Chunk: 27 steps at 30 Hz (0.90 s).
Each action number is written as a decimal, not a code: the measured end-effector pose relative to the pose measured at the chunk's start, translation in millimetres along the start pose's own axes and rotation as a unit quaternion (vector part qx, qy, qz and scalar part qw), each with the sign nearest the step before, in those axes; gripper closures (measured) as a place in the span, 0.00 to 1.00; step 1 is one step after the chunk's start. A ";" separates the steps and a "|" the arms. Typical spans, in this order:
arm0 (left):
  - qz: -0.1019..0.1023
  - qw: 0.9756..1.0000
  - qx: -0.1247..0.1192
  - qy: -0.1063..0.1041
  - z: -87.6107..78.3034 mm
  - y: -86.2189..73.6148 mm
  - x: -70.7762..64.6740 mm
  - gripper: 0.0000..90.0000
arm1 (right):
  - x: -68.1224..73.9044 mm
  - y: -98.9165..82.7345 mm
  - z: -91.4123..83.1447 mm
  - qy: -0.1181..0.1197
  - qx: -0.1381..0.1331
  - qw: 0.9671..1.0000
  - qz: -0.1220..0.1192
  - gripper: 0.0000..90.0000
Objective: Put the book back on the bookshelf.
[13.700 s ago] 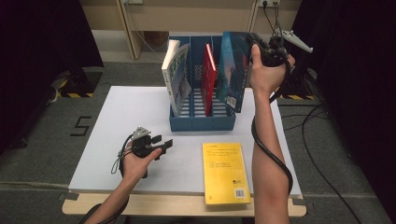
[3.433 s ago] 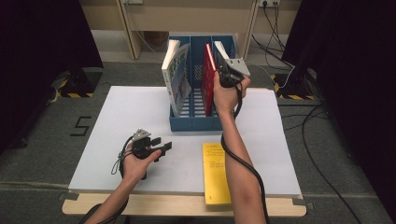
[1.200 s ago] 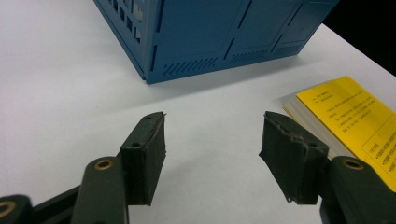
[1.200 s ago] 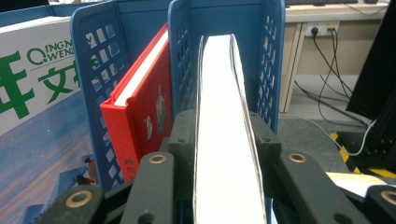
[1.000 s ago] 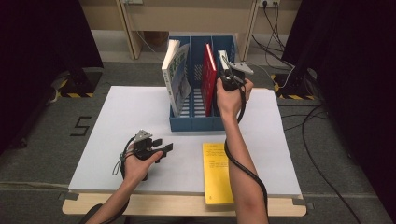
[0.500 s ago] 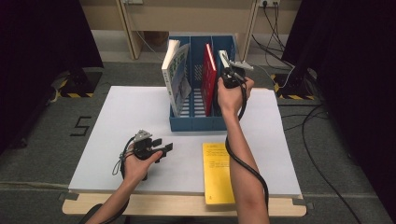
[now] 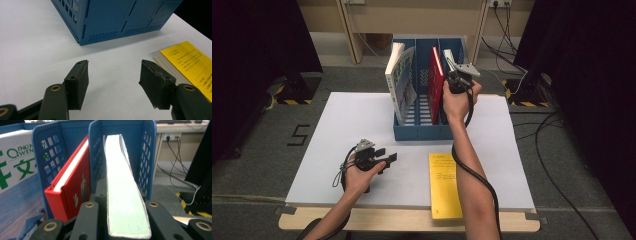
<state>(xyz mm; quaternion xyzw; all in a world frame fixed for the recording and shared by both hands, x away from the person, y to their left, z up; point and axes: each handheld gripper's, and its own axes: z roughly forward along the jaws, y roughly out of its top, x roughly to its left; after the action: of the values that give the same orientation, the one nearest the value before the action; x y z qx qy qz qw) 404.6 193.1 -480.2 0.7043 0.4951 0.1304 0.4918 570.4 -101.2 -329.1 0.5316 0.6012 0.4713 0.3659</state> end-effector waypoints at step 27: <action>0.000 1.000 0.000 0.001 -0.2 -0.4 2.2 0.44 | -0.2 1.6 30.0 0.004 -0.017 1.000 -0.016 0.83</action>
<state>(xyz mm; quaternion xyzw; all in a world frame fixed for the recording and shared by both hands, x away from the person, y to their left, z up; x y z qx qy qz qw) 405.3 195.0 -481.0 0.7041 0.4955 0.1314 0.4913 599.2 -96.1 -336.3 0.5138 0.6027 0.4778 0.3800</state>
